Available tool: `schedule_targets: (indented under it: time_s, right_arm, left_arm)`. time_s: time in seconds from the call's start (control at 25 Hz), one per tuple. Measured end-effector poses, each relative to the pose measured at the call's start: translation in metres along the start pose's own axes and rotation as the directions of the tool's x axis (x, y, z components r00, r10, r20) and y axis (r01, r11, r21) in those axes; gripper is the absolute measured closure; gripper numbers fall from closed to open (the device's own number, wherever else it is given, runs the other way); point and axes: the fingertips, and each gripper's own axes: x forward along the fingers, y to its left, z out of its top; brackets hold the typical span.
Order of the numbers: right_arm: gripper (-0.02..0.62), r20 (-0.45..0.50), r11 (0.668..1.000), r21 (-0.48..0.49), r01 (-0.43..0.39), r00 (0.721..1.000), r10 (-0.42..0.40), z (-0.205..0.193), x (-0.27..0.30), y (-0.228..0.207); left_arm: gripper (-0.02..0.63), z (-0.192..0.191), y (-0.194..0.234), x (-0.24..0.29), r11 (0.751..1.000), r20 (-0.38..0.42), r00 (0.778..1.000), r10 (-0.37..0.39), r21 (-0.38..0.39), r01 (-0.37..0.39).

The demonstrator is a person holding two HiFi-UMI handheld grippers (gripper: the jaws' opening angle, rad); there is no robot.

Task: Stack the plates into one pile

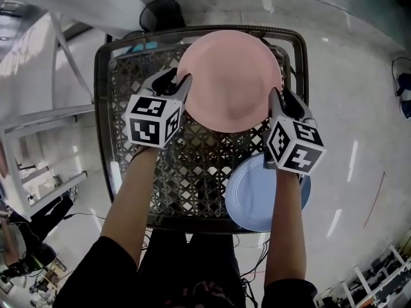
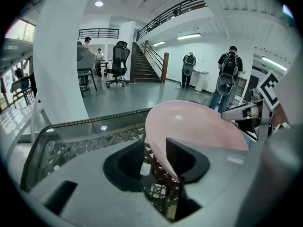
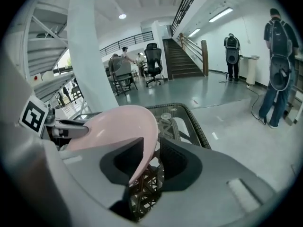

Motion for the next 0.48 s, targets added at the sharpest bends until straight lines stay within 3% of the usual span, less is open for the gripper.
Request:
schedule_targets:
  time_s: [0.16, 0.48]
  right_arm:
    - [0.497, -0.056, 1.0, -0.013, -0.005, 0.998, 0.004, -0.013, 0.008, 0.001]
    - [0.529, -0.071, 1.0, -0.017, 0.0, 0.997, -0.001, -0.017, 0.013, 0.0]
  left_arm:
    - [0.514, -0.004, -0.001, 0.002, 1.0, -0.006, 1.0, -0.006, -0.003, 0.006]
    - [0.527, -0.004, 0.002, 0.004, 1.0, 0.0, 1.0, 0.002, -0.007, -0.002]
